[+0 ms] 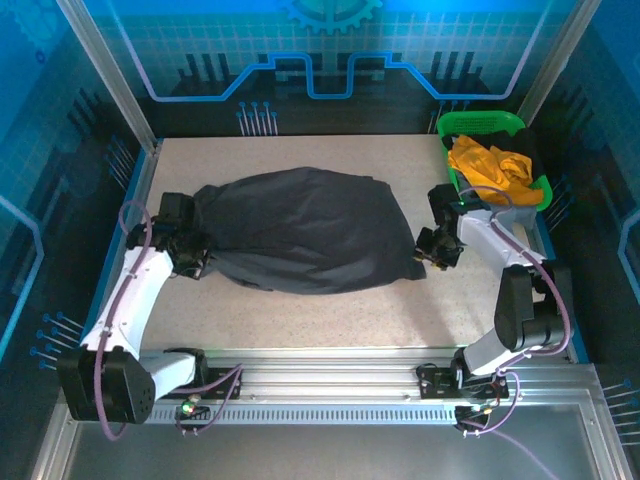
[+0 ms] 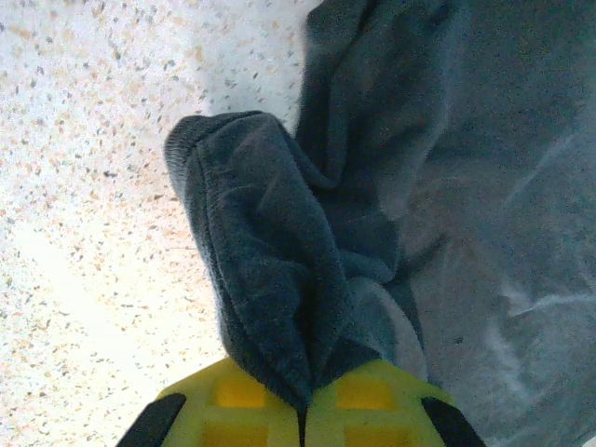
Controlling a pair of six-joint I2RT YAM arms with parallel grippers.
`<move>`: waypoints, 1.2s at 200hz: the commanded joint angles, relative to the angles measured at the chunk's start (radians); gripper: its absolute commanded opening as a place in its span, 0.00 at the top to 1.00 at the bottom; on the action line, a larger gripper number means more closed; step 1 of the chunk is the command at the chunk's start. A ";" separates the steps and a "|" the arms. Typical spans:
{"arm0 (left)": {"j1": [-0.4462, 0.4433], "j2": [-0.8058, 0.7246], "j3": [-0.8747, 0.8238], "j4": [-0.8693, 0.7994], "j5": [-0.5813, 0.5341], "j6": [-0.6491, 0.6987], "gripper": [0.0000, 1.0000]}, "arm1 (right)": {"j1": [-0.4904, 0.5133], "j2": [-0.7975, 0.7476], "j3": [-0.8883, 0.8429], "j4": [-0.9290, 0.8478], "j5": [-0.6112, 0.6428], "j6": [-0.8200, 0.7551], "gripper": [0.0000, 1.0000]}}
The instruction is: Fold and stack the t-shirts
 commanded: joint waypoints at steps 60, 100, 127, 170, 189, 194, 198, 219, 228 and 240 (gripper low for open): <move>0.012 -0.005 0.032 -0.083 -0.048 0.085 1.00 | -0.065 0.050 -0.127 0.132 -0.187 0.272 0.56; 0.012 -0.011 0.013 -0.065 -0.041 0.079 1.00 | -0.064 0.142 -0.089 0.168 -0.208 0.306 0.53; 0.012 -0.012 0.007 -0.056 -0.031 0.072 1.00 | -0.073 0.222 -0.041 0.132 -0.176 0.274 0.54; 0.012 -0.022 -0.009 -0.032 -0.019 0.058 1.00 | -0.069 0.296 0.033 0.170 -0.165 0.233 0.69; 0.011 -0.021 -0.007 -0.019 -0.017 0.058 1.00 | -0.056 0.323 0.089 0.152 -0.155 0.217 0.82; 0.012 -0.021 -0.007 -0.013 -0.014 0.058 1.00 | -0.053 0.322 0.091 0.160 -0.156 0.220 0.84; 0.012 -0.019 -0.006 -0.011 -0.013 0.058 1.00 | -0.054 0.320 0.090 0.169 -0.159 0.221 0.86; 0.012 -0.017 0.002 0.001 -0.006 0.056 1.00 | -0.049 0.306 0.100 0.185 -0.161 0.220 0.96; 0.012 -0.017 0.004 0.007 -0.001 0.056 1.00 | -0.045 0.286 0.109 0.190 -0.152 0.210 0.99; 0.012 -0.017 0.008 0.027 0.010 0.058 1.00 | -0.035 0.251 0.130 0.192 -0.141 0.192 1.00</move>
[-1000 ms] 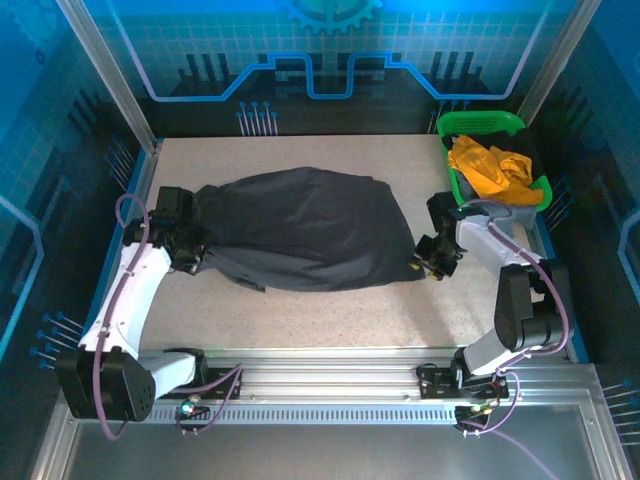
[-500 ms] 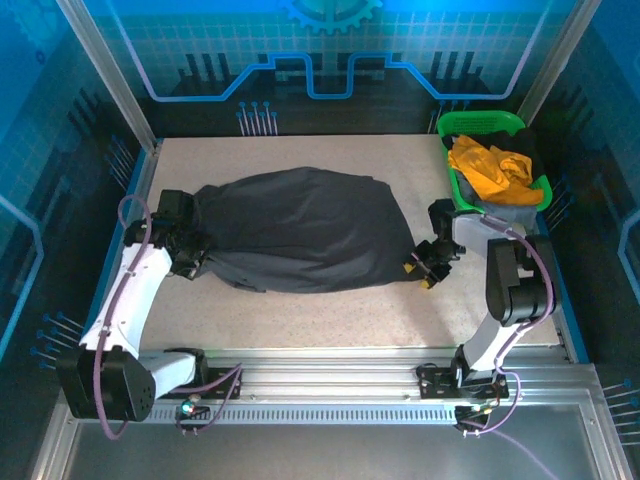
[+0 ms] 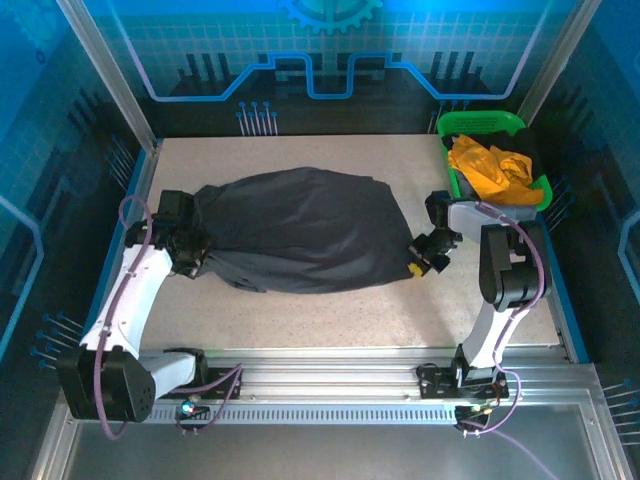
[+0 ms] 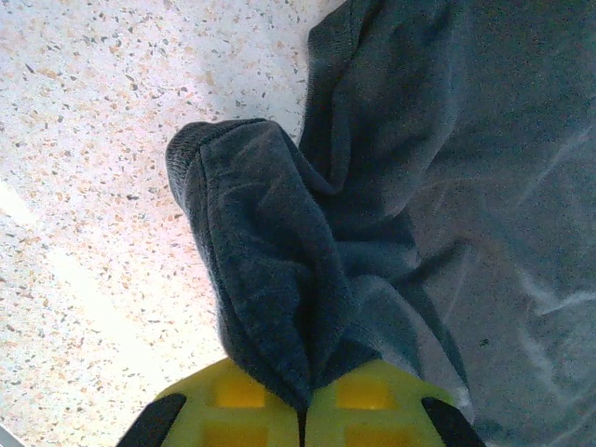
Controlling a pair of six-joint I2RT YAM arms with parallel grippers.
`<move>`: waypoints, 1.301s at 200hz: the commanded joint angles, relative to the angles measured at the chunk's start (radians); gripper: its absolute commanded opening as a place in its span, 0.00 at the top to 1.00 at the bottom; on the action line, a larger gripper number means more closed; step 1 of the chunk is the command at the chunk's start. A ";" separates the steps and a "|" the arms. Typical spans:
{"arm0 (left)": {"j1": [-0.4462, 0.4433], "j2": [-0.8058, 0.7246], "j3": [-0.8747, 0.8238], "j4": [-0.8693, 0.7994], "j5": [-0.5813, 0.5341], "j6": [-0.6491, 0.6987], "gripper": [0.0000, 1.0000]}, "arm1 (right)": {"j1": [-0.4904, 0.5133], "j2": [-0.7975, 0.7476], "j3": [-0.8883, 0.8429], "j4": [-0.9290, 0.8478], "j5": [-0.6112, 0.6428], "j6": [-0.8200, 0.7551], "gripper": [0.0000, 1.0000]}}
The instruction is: Fold and stack the t-shirts
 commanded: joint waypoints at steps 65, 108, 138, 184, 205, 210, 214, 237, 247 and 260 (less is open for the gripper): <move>0.012 0.101 0.286 0.188 0.145 0.026 1.00 | 0.099 -0.170 0.434 0.177 0.085 -0.126 1.00; 0.013 0.178 0.596 0.274 0.181 0.028 1.00 | 0.102 -0.196 0.755 0.205 0.134 -0.171 1.00; 0.019 0.132 0.705 0.318 0.179 0.053 1.00 | 0.094 -0.275 0.874 0.227 0.163 -0.214 1.00; 0.054 -0.022 0.763 0.372 0.102 0.104 1.00 | 0.041 -0.475 0.854 0.280 0.170 -0.237 1.00; 0.079 -0.017 0.811 0.377 0.113 0.068 1.00 | 0.004 -0.521 0.846 0.302 0.158 -0.224 1.00; 0.086 -0.003 0.827 0.374 0.127 0.048 1.00 | -0.004 -0.522 0.850 0.305 0.150 -0.220 1.00; 0.091 0.010 0.840 0.369 0.141 0.031 1.00 | -0.010 -0.520 0.855 0.306 0.144 -0.216 1.00; 0.107 0.113 0.890 0.369 0.237 -0.068 1.00 | -0.026 -0.477 0.879 0.310 0.103 -0.205 1.00; 0.117 0.177 0.929 0.345 0.285 -0.103 1.00 | -0.028 -0.444 0.890 0.315 0.086 -0.202 1.00; 0.122 0.269 0.982 0.324 0.344 -0.117 1.00 | -0.029 -0.385 0.906 0.331 0.042 -0.189 1.00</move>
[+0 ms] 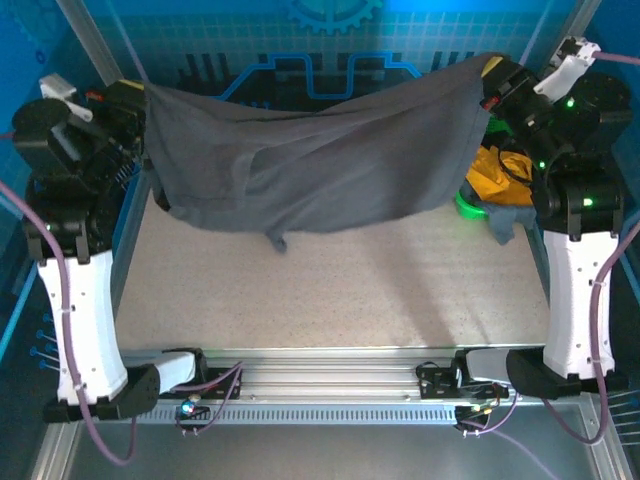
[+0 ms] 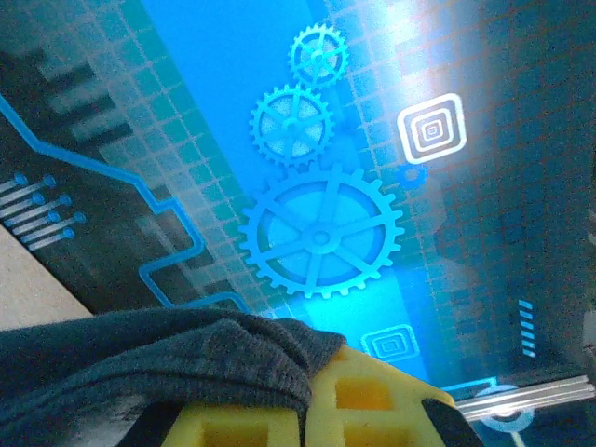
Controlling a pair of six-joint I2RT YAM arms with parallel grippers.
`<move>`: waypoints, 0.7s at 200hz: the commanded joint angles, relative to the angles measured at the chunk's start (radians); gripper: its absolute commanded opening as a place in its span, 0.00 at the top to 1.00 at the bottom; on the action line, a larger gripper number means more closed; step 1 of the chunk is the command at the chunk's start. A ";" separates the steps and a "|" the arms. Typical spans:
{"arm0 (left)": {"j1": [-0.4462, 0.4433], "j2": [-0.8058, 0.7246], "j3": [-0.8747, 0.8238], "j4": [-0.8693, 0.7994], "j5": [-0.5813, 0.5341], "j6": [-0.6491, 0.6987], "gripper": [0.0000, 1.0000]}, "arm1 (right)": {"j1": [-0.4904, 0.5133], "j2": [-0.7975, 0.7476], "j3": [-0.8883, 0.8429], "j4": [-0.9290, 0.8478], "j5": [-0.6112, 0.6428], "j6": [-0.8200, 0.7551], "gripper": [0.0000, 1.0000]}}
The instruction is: Fold and stack the t-shirts
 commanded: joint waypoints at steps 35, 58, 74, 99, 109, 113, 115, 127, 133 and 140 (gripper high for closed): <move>0.030 0.411 0.191 0.001 0.249 -0.110 1.00 | -0.018 0.346 0.174 0.065 -0.163 0.050 1.00; 0.044 0.582 0.385 -0.002 0.314 -0.122 1.00 | -0.021 0.525 0.403 0.016 -0.206 0.062 1.00; 0.057 0.687 0.557 -0.031 0.334 -0.130 1.00 | -0.027 0.650 0.617 -0.039 -0.220 0.082 1.00; 0.085 0.757 0.721 -0.005 0.354 -0.194 1.00 | -0.052 0.792 0.923 -0.118 -0.218 0.139 1.00; 0.098 0.738 0.731 0.015 0.354 -0.216 1.00 | -0.070 0.793 0.947 -0.126 -0.218 0.161 1.00; 0.101 0.726 0.731 0.019 0.352 -0.221 1.00 | -0.078 0.782 0.942 -0.127 -0.217 0.164 1.00; 0.104 0.720 0.731 0.019 0.352 -0.221 1.00 | -0.081 0.776 0.937 -0.127 -0.216 0.164 1.00; 0.110 0.676 0.725 -0.004 0.346 -0.209 1.00 | -0.100 0.720 0.880 -0.136 -0.205 0.142 1.00; 0.110 0.649 0.716 -0.032 0.342 -0.194 1.00 | -0.109 0.682 0.834 -0.142 -0.196 0.126 1.00; 0.108 0.611 0.695 -0.076 0.337 -0.172 1.00 | -0.120 0.632 0.765 -0.149 -0.186 0.108 1.00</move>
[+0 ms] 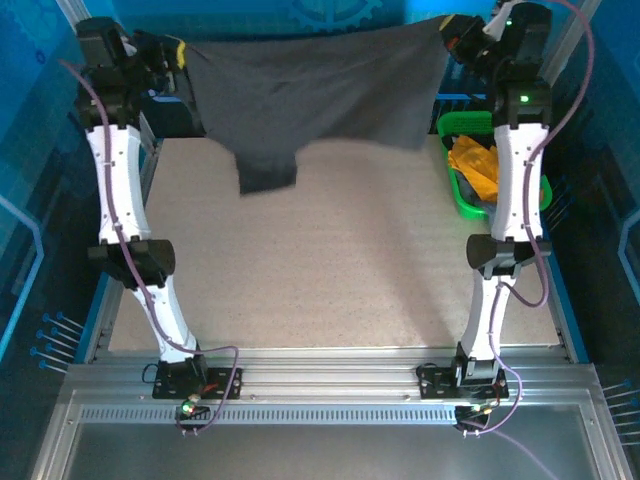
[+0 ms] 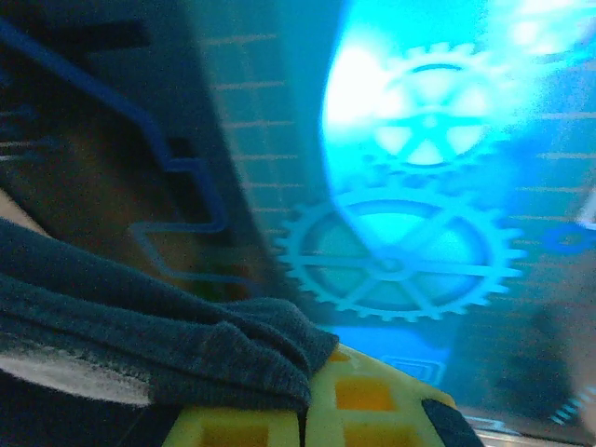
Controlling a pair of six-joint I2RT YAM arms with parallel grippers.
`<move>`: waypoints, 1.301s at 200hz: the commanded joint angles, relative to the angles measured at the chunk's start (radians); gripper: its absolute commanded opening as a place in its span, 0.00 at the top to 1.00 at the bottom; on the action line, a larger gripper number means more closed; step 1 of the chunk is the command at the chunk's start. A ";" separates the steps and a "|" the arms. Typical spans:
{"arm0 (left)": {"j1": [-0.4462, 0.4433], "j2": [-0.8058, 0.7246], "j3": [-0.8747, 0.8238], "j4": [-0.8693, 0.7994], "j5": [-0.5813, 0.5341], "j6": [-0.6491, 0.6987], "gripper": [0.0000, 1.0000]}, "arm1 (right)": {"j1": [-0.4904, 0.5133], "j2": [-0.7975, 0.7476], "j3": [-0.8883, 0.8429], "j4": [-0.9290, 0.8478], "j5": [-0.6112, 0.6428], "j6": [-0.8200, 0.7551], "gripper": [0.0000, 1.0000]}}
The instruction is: Fold and stack the t-shirts
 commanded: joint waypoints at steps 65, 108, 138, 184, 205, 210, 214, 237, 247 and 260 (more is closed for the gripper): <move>-0.072 -0.707 -0.971 -0.182 -0.171 0.083 0.73 | -0.071 -0.752 -1.185 0.047 0.358 -0.050 1.00; -0.127 -0.605 -1.334 -0.101 -0.198 0.286 0.46 | -0.001 -0.707 -1.482 -0.039 0.450 -0.089 0.52; -0.185 -0.481 -1.414 -0.085 -0.199 0.353 0.48 | 0.074 -0.616 -1.525 -0.101 0.447 -0.128 0.50; -0.223 -0.443 -1.454 -0.063 -0.256 0.345 0.53 | 0.163 -0.529 -1.580 -0.011 0.375 -0.188 0.53; -0.223 -0.369 -1.415 -0.047 -0.277 0.350 0.58 | 0.192 -0.382 -1.505 -0.010 0.304 -0.229 0.62; -0.224 -0.348 -1.403 -0.047 -0.279 0.347 0.59 | 0.196 -0.343 -1.477 -0.023 0.294 -0.234 0.63; -0.223 -0.331 -1.395 -0.054 -0.283 0.341 0.60 | 0.198 -0.316 -1.456 -0.035 0.287 -0.236 0.64; -0.211 -0.300 -1.398 -0.093 -0.348 0.297 0.66 | 0.185 -0.175 -1.351 -0.095 0.254 -0.229 0.67; -0.198 -0.317 -1.428 -0.082 -0.370 0.286 0.66 | 0.181 -0.134 -1.313 -0.113 0.255 -0.232 0.67; -0.169 -0.342 -1.482 -0.028 -0.354 0.272 0.65 | 0.171 -0.082 -1.255 -0.160 0.257 -0.237 0.66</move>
